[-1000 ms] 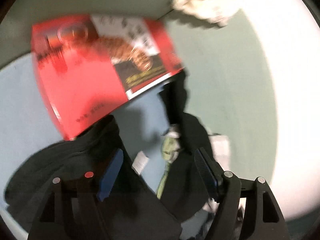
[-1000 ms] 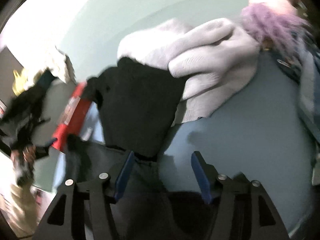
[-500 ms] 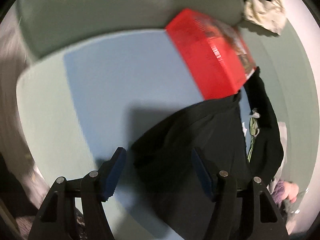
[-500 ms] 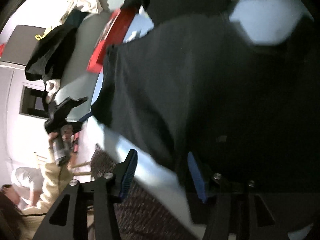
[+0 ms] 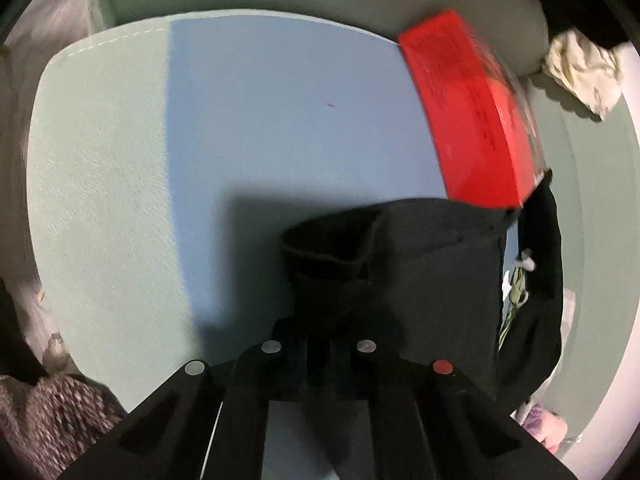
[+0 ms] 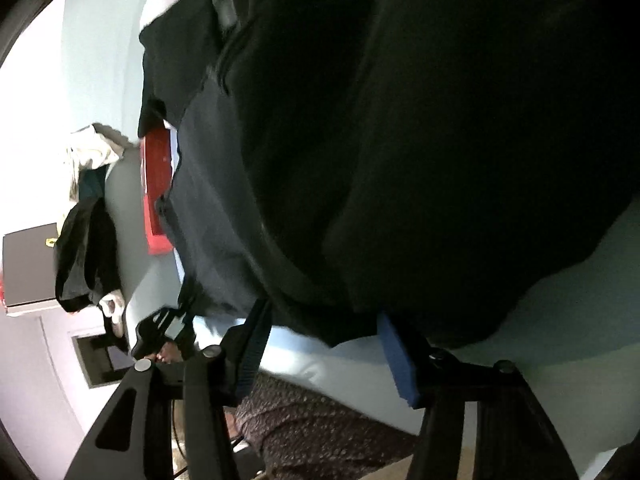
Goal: Fold clothes
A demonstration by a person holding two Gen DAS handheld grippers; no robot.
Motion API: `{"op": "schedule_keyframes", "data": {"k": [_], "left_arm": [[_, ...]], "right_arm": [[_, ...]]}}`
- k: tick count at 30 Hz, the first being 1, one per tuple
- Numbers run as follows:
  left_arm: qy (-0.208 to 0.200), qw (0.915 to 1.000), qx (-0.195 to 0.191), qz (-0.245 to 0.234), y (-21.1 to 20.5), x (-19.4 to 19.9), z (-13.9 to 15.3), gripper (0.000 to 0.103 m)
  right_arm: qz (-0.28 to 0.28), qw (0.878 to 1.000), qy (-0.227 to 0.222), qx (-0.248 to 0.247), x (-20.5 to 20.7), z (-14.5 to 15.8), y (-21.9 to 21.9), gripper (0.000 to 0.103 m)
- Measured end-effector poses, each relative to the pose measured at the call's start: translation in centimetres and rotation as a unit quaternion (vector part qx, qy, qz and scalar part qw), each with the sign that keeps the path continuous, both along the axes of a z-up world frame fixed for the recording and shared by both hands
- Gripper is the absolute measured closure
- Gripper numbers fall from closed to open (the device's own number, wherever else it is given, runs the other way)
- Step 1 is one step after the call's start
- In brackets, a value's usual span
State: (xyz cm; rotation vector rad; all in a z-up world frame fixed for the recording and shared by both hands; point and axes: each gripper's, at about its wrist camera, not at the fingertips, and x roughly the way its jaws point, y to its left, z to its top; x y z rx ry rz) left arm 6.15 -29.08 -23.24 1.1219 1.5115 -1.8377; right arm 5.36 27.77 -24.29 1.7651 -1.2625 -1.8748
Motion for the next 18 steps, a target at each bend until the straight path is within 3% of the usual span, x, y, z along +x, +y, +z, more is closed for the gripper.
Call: {"op": "schedule_keyframes", "data": {"k": [4,10,13,15,18], "left_arm": [[0.013,0.9998,0.011,-0.008,-0.3,0.3,-0.3,0.096],[0.02,0.9993,0.032,0.001,-0.4,1.1,-0.2,0.096],[0.039,0.9978,0.054,0.009,-0.7,1.7,-0.3,0.096],[0.061,0.995,0.076,0.02,-1.1,2.2,-0.4,0.096],[0.073,0.994,0.079,0.019,-0.8,1.7,-0.5,0.096]], "right_arm": [[0.011,1.0,0.0,0.005,-0.5,0.0,-0.1,0.047],[0.025,0.999,0.014,0.045,-0.2,1.4,1.0,0.038],[0.019,0.999,0.005,0.036,0.0,1.1,1.6,0.037],[0.036,0.999,-0.008,0.029,0.0,0.9,1.2,0.031],[0.035,0.999,-0.008,0.009,0.2,0.6,0.8,0.022]]}}
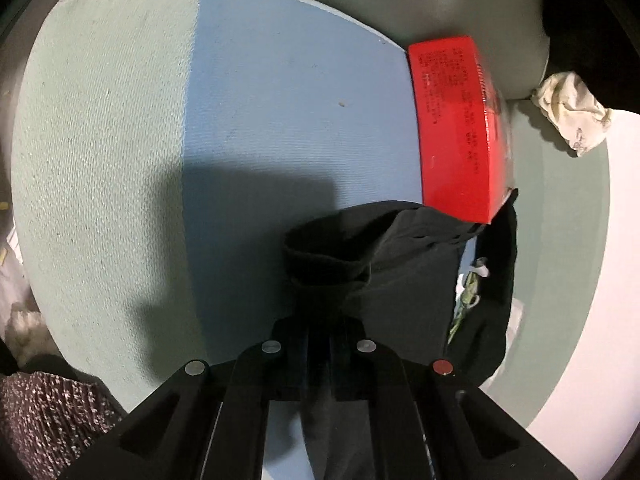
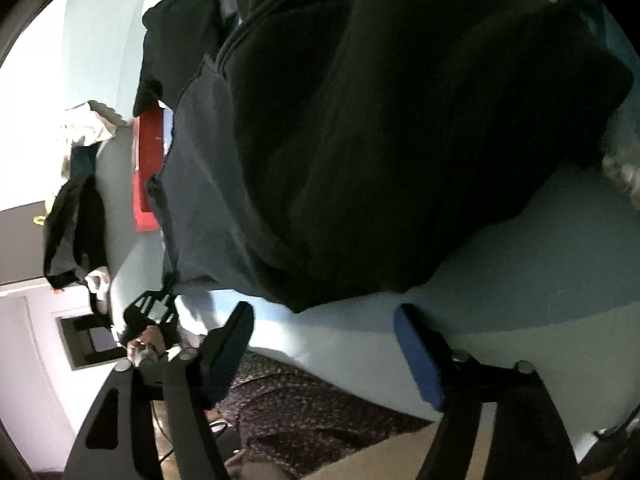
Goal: Fold clothes
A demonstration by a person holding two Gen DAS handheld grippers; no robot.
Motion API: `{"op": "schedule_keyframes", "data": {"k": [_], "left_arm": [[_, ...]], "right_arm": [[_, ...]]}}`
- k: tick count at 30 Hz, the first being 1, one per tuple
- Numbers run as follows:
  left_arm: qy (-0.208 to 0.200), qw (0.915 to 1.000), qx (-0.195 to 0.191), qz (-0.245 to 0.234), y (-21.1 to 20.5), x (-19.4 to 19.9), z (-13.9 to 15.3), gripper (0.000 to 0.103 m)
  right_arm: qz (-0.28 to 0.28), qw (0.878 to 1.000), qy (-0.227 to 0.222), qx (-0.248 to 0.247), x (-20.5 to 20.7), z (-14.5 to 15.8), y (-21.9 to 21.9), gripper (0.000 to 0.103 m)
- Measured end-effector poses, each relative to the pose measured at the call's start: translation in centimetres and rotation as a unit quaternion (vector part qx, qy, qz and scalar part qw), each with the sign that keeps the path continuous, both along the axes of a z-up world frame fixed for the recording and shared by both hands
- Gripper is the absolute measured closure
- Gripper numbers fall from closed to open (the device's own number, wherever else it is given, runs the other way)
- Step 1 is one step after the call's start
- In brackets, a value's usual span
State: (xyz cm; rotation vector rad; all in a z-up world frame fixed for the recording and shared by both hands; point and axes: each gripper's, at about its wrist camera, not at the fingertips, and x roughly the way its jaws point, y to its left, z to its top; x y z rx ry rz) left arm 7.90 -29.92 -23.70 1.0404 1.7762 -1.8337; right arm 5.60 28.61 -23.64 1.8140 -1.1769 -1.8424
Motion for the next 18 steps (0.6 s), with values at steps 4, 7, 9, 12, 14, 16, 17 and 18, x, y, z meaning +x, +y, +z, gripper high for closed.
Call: {"op": "schedule_keyframes", "data": {"k": [4,7,9,12,14,16,17,18], "left_arm": [[0.016,0.9998,-0.005,-0.005,0.3,0.0,1.0,0.096],[0.029,0.9995,-0.002,-0.009,0.3,0.3,1.8,0.097],[0.03,0.9995,-0.003,-0.011,0.2,0.7,2.3,0.097],[0.026,0.9995,-0.012,-0.013,0.0,1.4,2.7,0.097],[0.018,0.9996,-0.017,-0.014,-0.3,2.0,2.6,0.097],[0.016,0.9997,-0.015,-0.011,-0.5,1.7,2.1,0.097],[0.017,0.9998,-0.011,-0.007,-0.7,2.0,1.9,0.097],[0.017,0.9998,-0.01,-0.005,-0.9,2.3,1.9,0.097]], "right_arm": [[-0.085,0.996,0.014,-0.03,-0.6,-0.8,0.5,0.022],[-0.097,0.995,0.031,-0.016,-1.3,-0.2,0.6,0.027],[-0.08,0.996,0.041,0.01,-1.6,0.7,0.5,0.033],[-0.011,0.997,0.069,0.038,-1.9,3.4,1.6,0.032],[0.027,0.993,0.109,0.043,-2.0,5.7,2.6,0.033],[0.026,0.983,0.165,0.07,-2.2,8.6,4.4,0.033],[0.008,0.976,0.191,0.105,-2.4,9.8,5.3,0.032],[-0.007,0.967,0.214,0.14,-2.6,11.0,6.2,0.026]]}}
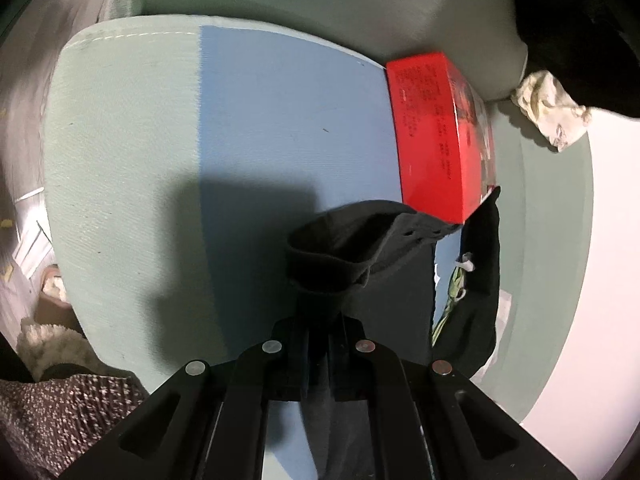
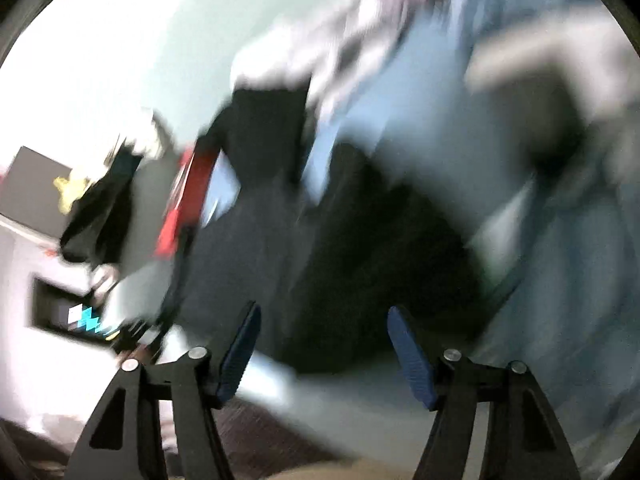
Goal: Fold clothes
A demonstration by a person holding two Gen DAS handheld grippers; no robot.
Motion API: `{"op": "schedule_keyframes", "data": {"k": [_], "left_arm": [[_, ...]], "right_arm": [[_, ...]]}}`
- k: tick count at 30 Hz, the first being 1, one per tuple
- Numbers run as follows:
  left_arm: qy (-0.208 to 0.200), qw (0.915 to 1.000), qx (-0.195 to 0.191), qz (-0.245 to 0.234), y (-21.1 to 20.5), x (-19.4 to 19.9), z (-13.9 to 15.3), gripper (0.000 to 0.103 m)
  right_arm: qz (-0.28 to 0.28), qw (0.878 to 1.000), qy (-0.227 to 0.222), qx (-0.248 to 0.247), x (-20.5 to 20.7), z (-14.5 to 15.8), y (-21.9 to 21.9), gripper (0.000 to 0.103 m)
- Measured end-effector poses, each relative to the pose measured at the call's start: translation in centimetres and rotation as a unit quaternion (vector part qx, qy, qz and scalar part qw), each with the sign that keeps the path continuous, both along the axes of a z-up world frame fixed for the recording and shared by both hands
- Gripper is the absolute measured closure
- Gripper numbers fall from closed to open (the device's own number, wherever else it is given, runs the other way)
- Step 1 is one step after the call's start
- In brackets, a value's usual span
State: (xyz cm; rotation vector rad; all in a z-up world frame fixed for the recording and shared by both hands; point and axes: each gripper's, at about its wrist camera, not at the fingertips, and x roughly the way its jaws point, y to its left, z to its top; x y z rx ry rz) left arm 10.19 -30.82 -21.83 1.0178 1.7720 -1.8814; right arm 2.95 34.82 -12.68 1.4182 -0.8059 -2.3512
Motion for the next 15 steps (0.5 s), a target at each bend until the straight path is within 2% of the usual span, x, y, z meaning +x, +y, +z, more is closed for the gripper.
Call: {"op": "schedule_keyframes", "data": {"k": [3,6,8,9,10,11,12,14,15], "left_arm": [[-0.004,0.9999,-0.007,0.01,-0.6,1.1,0.1,0.097],[-0.005,0.9998,-0.009,0.019,-1.0,2.2,0.1,0.097],[-0.008,0.9997,-0.008,0.024,-1.2,2.7,0.0,0.097],[-0.01,0.9996,-0.009,0.026,-1.2,3.0,0.1,0.097],[-0.01,0.9995,-0.008,0.028,-1.3,3.2,0.1,0.097],[-0.011,0.9995,-0.007,0.03,-1.3,3.4,0.1,0.097],[-0.011,0.9994,-0.007,0.033,-1.4,3.6,0.1,0.097],[-0.016,0.9992,-0.015,0.035,-1.5,3.9,0.5,0.097],[-0.02,0.999,-0.021,0.033,-1.5,4.0,0.6,0.097]], "right_arm": [[-0.01,0.993,0.03,0.116,-1.8,0.7,0.8,0.023],[0.054,0.987,0.002,0.151,-4.2,-2.1,-0.3,0.024],[0.065,0.982,-0.009,0.179,-5.6,-3.9,-0.8,0.024],[0.069,0.979,-0.015,0.19,-6.3,-4.8,-1.1,0.028],[0.064,0.982,-0.033,0.176,-7.0,-5.9,-1.1,0.034],[0.066,0.988,-0.054,0.127,-7.3,-6.8,-0.9,0.059],[0.072,0.992,-0.064,0.084,-7.2,-7.1,-0.8,0.078],[0.071,0.993,-0.02,0.09,-6.0,-5.4,-0.4,0.089],[0.072,0.993,0.009,0.089,-5.2,-4.0,-0.1,0.09]]}}
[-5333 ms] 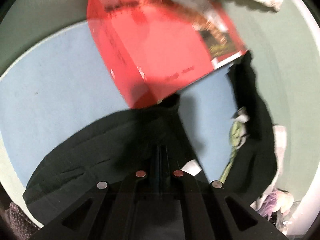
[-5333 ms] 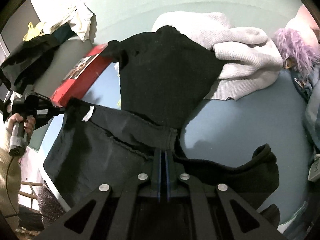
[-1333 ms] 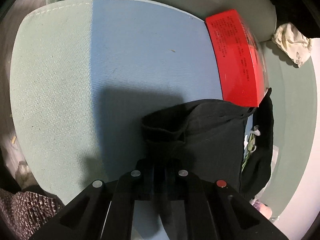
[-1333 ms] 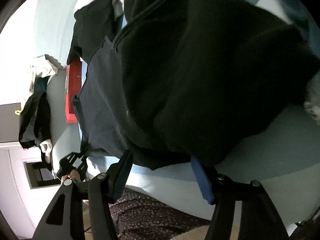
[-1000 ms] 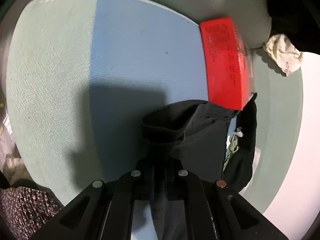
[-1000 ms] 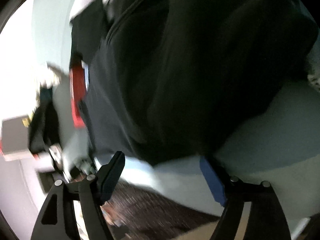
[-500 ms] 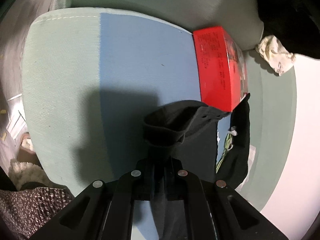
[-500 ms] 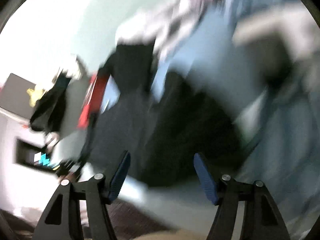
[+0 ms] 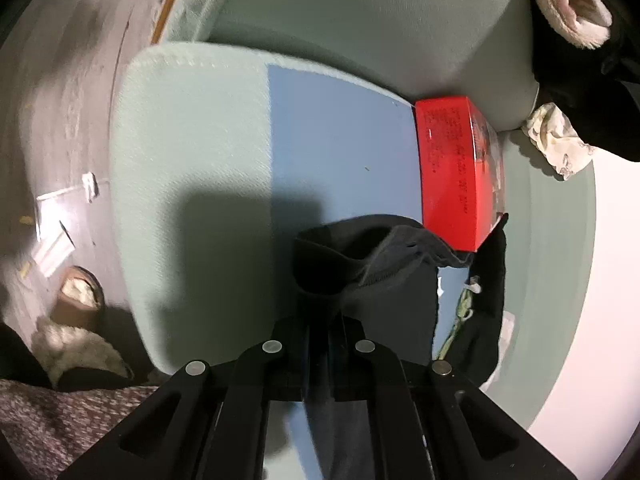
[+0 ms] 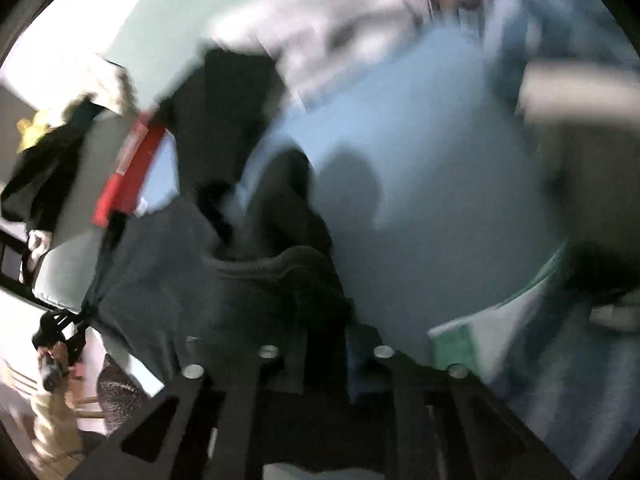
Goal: Fold clothes
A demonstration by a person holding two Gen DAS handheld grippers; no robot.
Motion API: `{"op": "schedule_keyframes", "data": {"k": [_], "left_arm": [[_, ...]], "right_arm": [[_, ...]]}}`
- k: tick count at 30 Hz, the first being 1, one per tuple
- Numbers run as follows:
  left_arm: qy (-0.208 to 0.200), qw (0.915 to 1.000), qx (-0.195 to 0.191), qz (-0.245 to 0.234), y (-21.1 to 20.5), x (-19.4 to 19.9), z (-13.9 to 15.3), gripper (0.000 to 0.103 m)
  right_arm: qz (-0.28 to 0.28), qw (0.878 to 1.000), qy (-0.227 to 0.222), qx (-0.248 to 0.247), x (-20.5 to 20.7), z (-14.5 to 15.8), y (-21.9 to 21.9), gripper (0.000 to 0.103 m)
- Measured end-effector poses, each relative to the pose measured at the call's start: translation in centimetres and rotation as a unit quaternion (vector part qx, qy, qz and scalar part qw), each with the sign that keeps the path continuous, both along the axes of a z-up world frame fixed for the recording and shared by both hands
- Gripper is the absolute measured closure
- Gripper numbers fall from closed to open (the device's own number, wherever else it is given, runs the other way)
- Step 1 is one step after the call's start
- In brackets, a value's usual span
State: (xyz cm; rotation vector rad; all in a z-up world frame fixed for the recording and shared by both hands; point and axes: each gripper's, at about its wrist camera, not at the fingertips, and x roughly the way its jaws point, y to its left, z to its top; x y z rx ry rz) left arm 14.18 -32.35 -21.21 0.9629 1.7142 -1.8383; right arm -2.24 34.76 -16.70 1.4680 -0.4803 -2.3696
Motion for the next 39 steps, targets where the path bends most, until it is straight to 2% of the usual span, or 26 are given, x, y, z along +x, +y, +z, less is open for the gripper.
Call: {"op": "schedule_keyframes", "data": {"k": [1,5,8,10,11,12,13,14,15,16,17,18,20,22,23,28,29,31,32,33,34,35,36,37,39], "left_arm": [[-0.004,1.0,-0.005,0.0,-0.1,0.1,0.2,0.097],[-0.007,0.9999,-0.011,0.01,-0.4,0.8,0.3,0.097],[-0.01,0.9999,-0.006,0.012,-0.5,1.2,-0.1,0.097],[-0.012,0.9998,-0.007,0.014,-0.4,1.3,-0.2,0.097],[-0.013,0.9998,-0.008,0.015,-0.4,1.3,-0.3,0.097],[-0.015,0.9997,-0.008,0.015,-0.3,1.3,-0.4,0.097],[-0.017,0.9997,-0.005,0.016,-0.3,1.3,-0.5,0.097],[-0.016,0.9997,-0.001,0.018,-0.3,1.4,-0.6,0.097],[-0.015,0.9997,0.002,0.019,-0.3,1.4,-0.7,0.097],[-0.014,0.9997,0.004,0.019,-0.3,1.5,-0.7,0.097],[-0.015,0.9997,0.003,0.018,-0.3,1.4,-0.7,0.097],[-0.015,0.9997,0.003,0.017,-0.3,1.4,-0.7,0.097],[-0.021,0.9997,-0.001,0.014,-0.2,1.3,-0.6,0.097],[-0.028,0.9995,-0.006,0.009,-0.1,1.0,-0.5,0.097],[-0.029,0.9995,-0.006,0.009,-0.1,1.0,-0.5,0.097],[-0.029,0.9995,0.0,0.01,-0.1,1.2,-1.0,0.097],[-0.028,0.9995,0.002,0.01,-0.1,1.3,-1.1,0.097],[-0.025,0.9996,0.008,0.012,-0.2,1.5,-1.2,0.097],[-0.025,0.9996,0.009,0.012,-0.2,1.5,-1.3,0.097],[-0.025,0.9996,0.01,0.013,-0.2,1.5,-1.3,0.097],[-0.026,0.9995,0.009,0.013,-0.1,1.5,-1.3,0.097],[-0.027,0.9995,0.008,0.015,0.0,1.4,-1.3,0.097],[-0.026,0.9995,0.009,0.017,0.0,1.5,-1.3,0.097],[-0.025,0.9995,0.009,0.018,0.1,1.6,-1.2,0.097],[-0.019,0.9996,0.009,0.019,0.2,1.7,-0.9,0.097]], "right_arm": [[0.002,1.0,0.016,-0.009,0.5,1.2,0.2,0.091],[0.03,0.996,0.082,0.008,1.3,5.5,-1.2,0.091],[0.055,0.991,0.12,0.027,-0.9,7.3,-3.6,0.091],[0.052,0.991,0.112,0.046,-2.7,6.7,-4.1,0.09],[0.05,0.991,0.108,0.055,-3.6,6.4,-4.3,0.085],[0.048,0.992,0.101,0.065,-4.5,6.0,-4.5,0.073],[0.036,0.994,0.071,0.078,-5.6,4.7,-4.3,0.063],[0.023,0.995,0.041,0.088,-6.6,3.4,-4.0,0.049],[-0.004,0.996,0.017,0.085,-6.8,2.7,-2.9,0.048],[-0.031,0.996,-0.003,0.078,-6.9,2.1,-1.7,0.048],[-0.056,0.997,0.002,0.046,-5.9,2.4,-0.3,0.045],[-0.081,0.997,0.007,0.015,-5.0,2.6,1.1,0.035],[-0.124,0.991,0.021,-0.044,-2.5,3.4,3.9,0.025],[-0.123,0.989,0.017,-0.077,0.1,3.5,5.1,0.025],[-0.112,0.99,-0.001,-0.083,1.1,3.0,5.0,0.025],[-0.076,0.988,-0.096,-0.09,4.2,-2.7,1.2,0.038],[-0.074,0.989,-0.091,-0.088,4.0,-3.0,0.6,0.038],[-0.07,0.991,-0.08,-0.085,3.5,-3.5,-0.5,0.03],[-0.068,0.991,-0.074,-0.084,3.2,-3.8,-1.1,0.022],[-0.065,0.992,-0.069,-0.081,3.0,-4.1,-1.6,0.022],[-0.051,0.995,-0.062,-0.064,2.6,-3.7,-2.3,0.031],[-0.034,0.996,-0.057,-0.056,2.2,-3.5,-2.8,0.072],[-0.028,0.996,-0.058,-0.064,2.2,-3.4,-3.2,0.086],[-0.023,0.995,-0.057,-0.072,2.1,-3.2,-3.6,0.09],[-0.026,0.995,-0.035,-0.091,2.8,-1.0,-3.3,0.091]]}}
